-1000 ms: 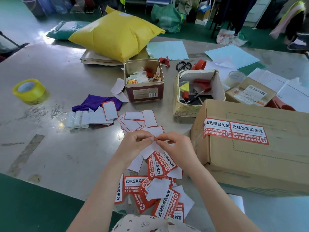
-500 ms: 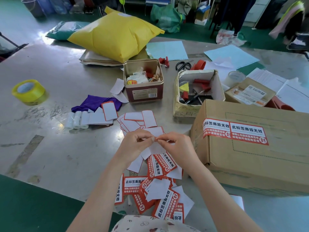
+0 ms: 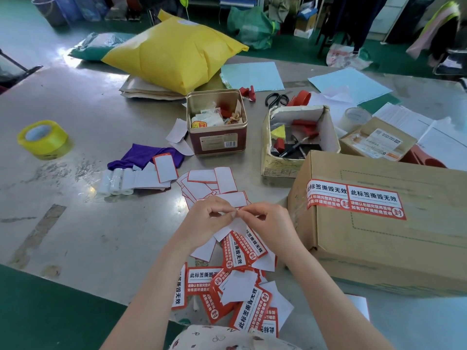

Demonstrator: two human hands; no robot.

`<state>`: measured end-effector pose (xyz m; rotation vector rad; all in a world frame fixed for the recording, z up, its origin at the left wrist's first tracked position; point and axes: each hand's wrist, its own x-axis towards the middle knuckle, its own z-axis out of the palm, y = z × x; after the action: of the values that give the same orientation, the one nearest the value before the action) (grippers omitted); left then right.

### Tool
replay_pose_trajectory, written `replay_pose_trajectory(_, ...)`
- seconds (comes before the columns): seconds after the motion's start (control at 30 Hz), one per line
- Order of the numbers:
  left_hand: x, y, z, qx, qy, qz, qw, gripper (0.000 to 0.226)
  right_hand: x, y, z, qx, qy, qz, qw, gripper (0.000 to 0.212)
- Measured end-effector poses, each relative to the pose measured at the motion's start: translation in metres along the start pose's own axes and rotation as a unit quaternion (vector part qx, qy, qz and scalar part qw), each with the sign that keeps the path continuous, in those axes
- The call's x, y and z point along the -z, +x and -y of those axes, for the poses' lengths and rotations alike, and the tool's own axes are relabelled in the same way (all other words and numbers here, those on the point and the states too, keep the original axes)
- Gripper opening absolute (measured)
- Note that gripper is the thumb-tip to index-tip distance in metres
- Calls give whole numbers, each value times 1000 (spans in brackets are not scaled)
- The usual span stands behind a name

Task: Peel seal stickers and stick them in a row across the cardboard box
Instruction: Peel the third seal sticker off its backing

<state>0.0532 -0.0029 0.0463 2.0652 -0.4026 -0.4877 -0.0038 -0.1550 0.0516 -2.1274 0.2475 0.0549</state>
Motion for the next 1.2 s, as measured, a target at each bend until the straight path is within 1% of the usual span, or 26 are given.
replay_pose_trajectory(0.13,0,-2,-1,21,-58,8,998,17,-1,0,-2,-50,53,7,997,18)
replay_pose_trajectory(0.2,-1,-4,-2,33,-82,6,996,17,0,0,-3,-62,74,11,995,17)
replay_pose_trajectory(0.3,-1,-4,-2,11,-53,4,999,17,0,-1,-2,-56,85,27,994,19)
replay_pose_trajectory(0.37,1,-4,-1,0,-51,17,999,17,0,-1,-2,-50,78,41,995,22)
replay_pose_trajectory(0.5,2,-3,1,22,-48,35,998,17,-1,1,-3,-67,69,44,994,11)
replay_pose_trajectory(0.57,1,-2,3,49,-58,26,997,17,-1,1,-5,-84,82,39,992,10)
replay_pose_trajectory(0.7,-3,1,7,158,-138,-12,978,13,1,2,-7,-114,112,17,987,12)
replay_pose_trajectory(0.77,-8,3,12,196,-116,-10,974,13,0,3,-8,-108,100,5,989,12)
replay_pose_trajectory(0.9,-18,6,19,248,-93,7,964,14,1,-1,-5,-72,111,22,991,18)
replay_pose_trajectory(1.1,-23,7,25,308,-119,-17,944,12,3,-6,-3,-32,160,59,985,19)
replay_pose_trajectory(1.2,-22,8,28,327,-126,-21,936,11,7,-6,0,-24,182,70,981,26)
